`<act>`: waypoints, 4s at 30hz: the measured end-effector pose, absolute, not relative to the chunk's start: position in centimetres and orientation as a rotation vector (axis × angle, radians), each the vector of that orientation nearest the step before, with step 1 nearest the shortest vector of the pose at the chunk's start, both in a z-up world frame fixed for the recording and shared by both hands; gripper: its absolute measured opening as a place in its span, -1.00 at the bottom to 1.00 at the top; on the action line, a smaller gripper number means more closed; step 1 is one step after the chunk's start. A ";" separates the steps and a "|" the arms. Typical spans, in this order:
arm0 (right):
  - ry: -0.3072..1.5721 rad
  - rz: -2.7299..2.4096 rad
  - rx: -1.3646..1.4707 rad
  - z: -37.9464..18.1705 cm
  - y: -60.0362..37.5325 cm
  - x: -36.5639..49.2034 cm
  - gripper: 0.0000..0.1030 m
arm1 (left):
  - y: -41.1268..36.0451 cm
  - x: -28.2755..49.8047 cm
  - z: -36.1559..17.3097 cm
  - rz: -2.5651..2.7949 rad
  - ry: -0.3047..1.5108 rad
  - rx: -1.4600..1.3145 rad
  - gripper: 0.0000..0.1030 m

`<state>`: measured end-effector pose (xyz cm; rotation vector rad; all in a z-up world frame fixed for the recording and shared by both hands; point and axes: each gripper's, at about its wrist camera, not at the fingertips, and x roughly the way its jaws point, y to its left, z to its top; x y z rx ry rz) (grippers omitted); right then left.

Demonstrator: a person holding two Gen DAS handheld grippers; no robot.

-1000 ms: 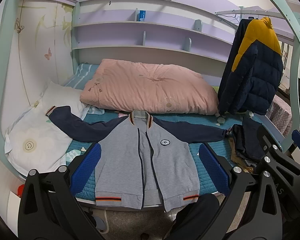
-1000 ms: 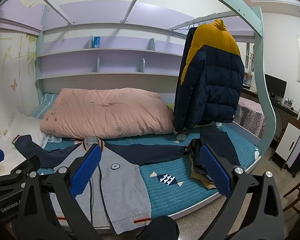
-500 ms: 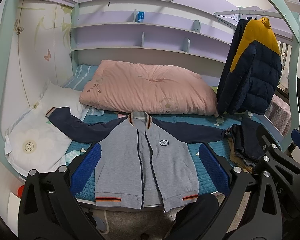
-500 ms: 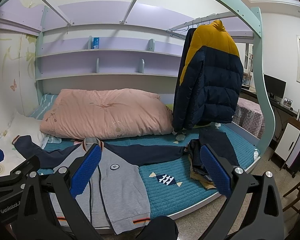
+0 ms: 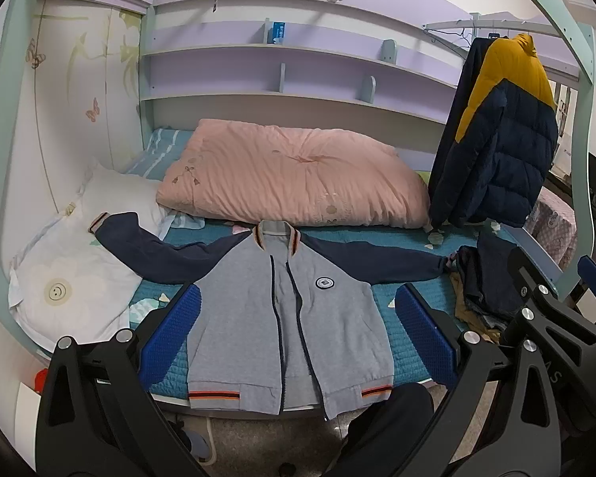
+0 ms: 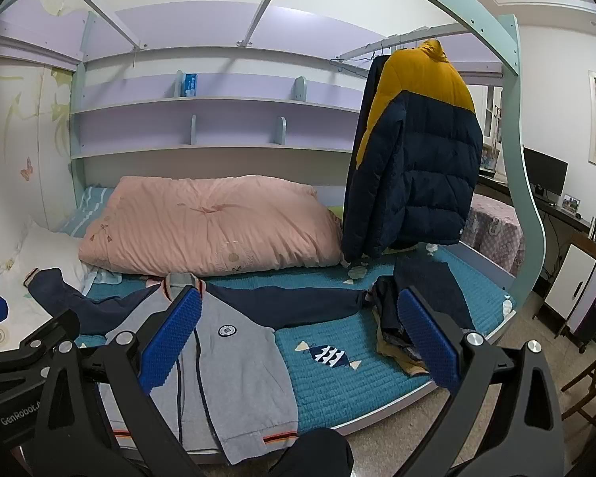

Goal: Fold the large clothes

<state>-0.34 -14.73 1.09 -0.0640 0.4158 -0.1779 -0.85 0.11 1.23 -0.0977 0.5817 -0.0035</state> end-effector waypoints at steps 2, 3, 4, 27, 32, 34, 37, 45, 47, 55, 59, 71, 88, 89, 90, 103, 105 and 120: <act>0.417 -0.178 -0.064 1.1 -14.7 -0.3 0.86 | 0.1 -0.9 1.3 -0.004 0.582 -0.096 0.91; 0.417 -0.179 -0.064 1.0 -14.7 -0.3 0.86 | 0.1 -0.9 1.3 -0.004 0.581 -0.095 0.91; 0.417 -0.180 -0.067 1.1 -14.7 -0.4 0.86 | 0.1 -0.9 1.4 -0.002 0.581 -0.094 0.91; 0.513 -0.163 -0.104 -1.4 -12.7 3.2 0.86 | 2.8 2.7 -2.1 0.007 0.682 -0.128 0.91; 0.570 -0.150 -0.134 -3.0 -11.1 5.2 0.86 | 4.4 4.6 -4.4 0.014 0.742 -0.157 0.91; 0.592 -0.146 -0.151 -3.8 -10.2 6.3 0.86 | 5.3 5.5 -5.5 0.023 0.768 -0.171 0.91; 0.629 -0.129 -0.173 -5.1 -8.8 8.1 0.86 | 6.9 6.6 -7.1 0.048 0.808 -0.193 0.91; 0.717 -0.037 -0.241 -9.4 -2.6 13.5 0.86 | 13.4 10.4 -11.6 0.165 0.921 -0.264 0.91; 0.746 0.008 -0.257 -10.8 -0.5 15.4 0.86 | 15.5 11.7 -12.8 0.197 0.951 -0.274 0.91; 0.847 0.213 -0.333 -15.9 7.8 24.0 0.85 | 24.1 17.3 -17.0 0.316 1.018 -0.298 0.91; 0.904 0.275 -0.325 -18.3 11.7 28.6 0.85 | 29.1 20.9 -19.0 0.328 1.045 -0.323 0.91; 1.143 0.391 -0.192 -27.4 19.0 41.2 0.14 | 47.8 29.0 -22.8 0.357 1.025 -0.575 0.90; 1.390 0.409 -0.304 -38.7 23.7 45.3 -0.78 | 59.4 36.3 -26.9 0.463 0.935 -0.754 0.39; 1.386 0.413 -0.311 -38.8 23.8 45.2 -0.79 | 59.1 36.3 -26.4 0.482 0.925 -0.710 -0.09; 1.383 0.418 -0.310 -38.7 23.8 45.2 -0.79 | 58.9 36.4 -26.2 0.464 0.929 -0.671 -0.10; 1.336 0.467 -0.220 -38.4 21.2 44.2 -0.79 | 56.0 34.2 -23.0 0.340 0.902 -0.591 -0.68; 1.320 0.483 -0.212 -38.0 20.5 43.9 -0.83 | 54.4 34.0 -22.1 0.336 0.916 -0.538 -0.69; 1.221 0.321 0.036 -27.7 4.3 42.7 -0.99 | 37.2 35.1 -14.5 0.123 0.890 -0.358 -0.69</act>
